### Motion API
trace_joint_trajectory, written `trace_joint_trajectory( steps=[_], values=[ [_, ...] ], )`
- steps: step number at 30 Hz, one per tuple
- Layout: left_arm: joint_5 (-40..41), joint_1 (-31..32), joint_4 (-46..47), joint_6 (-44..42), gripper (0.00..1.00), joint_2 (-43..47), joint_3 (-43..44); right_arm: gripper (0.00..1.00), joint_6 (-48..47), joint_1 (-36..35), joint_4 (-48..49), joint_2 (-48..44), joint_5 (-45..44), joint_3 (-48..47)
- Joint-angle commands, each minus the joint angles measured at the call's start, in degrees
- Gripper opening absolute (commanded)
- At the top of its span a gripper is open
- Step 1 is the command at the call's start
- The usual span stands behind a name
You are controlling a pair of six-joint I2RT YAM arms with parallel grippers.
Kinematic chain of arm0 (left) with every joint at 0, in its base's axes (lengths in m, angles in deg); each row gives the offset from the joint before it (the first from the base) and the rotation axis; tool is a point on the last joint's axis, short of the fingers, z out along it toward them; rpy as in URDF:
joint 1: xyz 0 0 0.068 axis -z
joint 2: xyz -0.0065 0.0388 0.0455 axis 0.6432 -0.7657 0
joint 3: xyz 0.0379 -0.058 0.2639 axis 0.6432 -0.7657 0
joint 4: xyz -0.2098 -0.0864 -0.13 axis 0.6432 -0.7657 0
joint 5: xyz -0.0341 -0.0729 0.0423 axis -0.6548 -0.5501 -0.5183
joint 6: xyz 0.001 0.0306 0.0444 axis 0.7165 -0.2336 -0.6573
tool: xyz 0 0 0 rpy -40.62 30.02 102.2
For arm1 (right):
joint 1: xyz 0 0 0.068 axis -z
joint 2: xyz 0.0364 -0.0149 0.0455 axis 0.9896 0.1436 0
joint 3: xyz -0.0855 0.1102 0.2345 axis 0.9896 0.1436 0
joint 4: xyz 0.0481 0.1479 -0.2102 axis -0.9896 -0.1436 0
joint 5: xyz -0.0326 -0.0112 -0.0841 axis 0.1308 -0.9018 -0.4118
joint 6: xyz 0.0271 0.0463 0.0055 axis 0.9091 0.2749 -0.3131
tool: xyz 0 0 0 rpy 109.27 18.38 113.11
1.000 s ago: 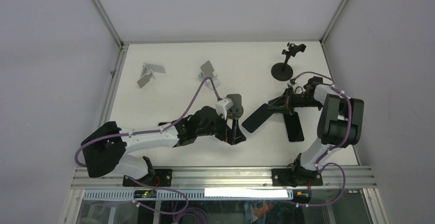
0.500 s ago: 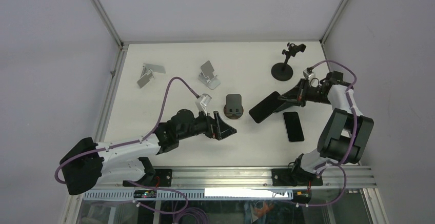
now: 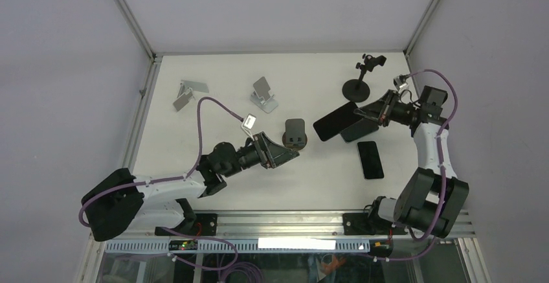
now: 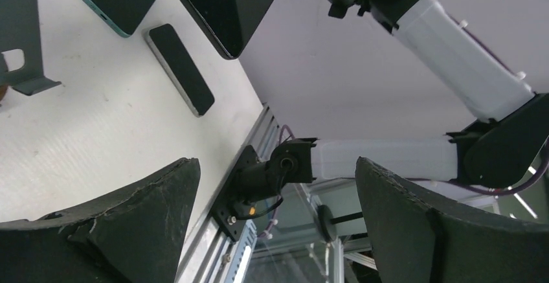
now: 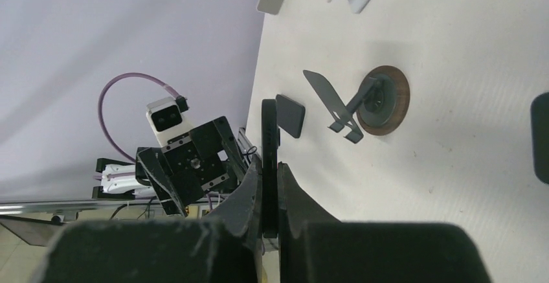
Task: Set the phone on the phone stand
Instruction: Pick up the phone at the center of the board.
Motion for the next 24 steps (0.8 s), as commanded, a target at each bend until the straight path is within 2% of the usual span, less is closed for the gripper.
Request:
trace_joint_trajectory(
  steps=[1,5,8,12,18,24],
  values=[
    [0.78,-0.38,13.25,4.80,0.92,-5.20,2.39,0.00,16.23,0.21,18.08,-4.71,5.16,3.56],
    [1.86,-0.25,19.73,7.38,0.90,-12.94,4.97,0.00,22.00,0.20,24.65,-6.23,6.05,5.74],
    [2.19,-0.30,24.99,9.04,0.85,-19.46,7.45,0.00,24.77,0.16,28.55,-6.94,6.67,6.78],
    [1.07,-0.25,30.56,10.77,0.81,-28.47,12.62,0.00,25.01,0.21,29.23,-7.33,6.84,7.25],
    [0.37,-0.25,35.28,12.67,0.76,-37.25,19.28,0.00,25.45,0.21,29.62,-7.35,7.43,8.01],
    [0.86,-0.47,38.28,14.38,0.53,-42.45,22.78,0.00,25.53,0.10,31.69,-6.47,7.90,8.46]
  ],
)
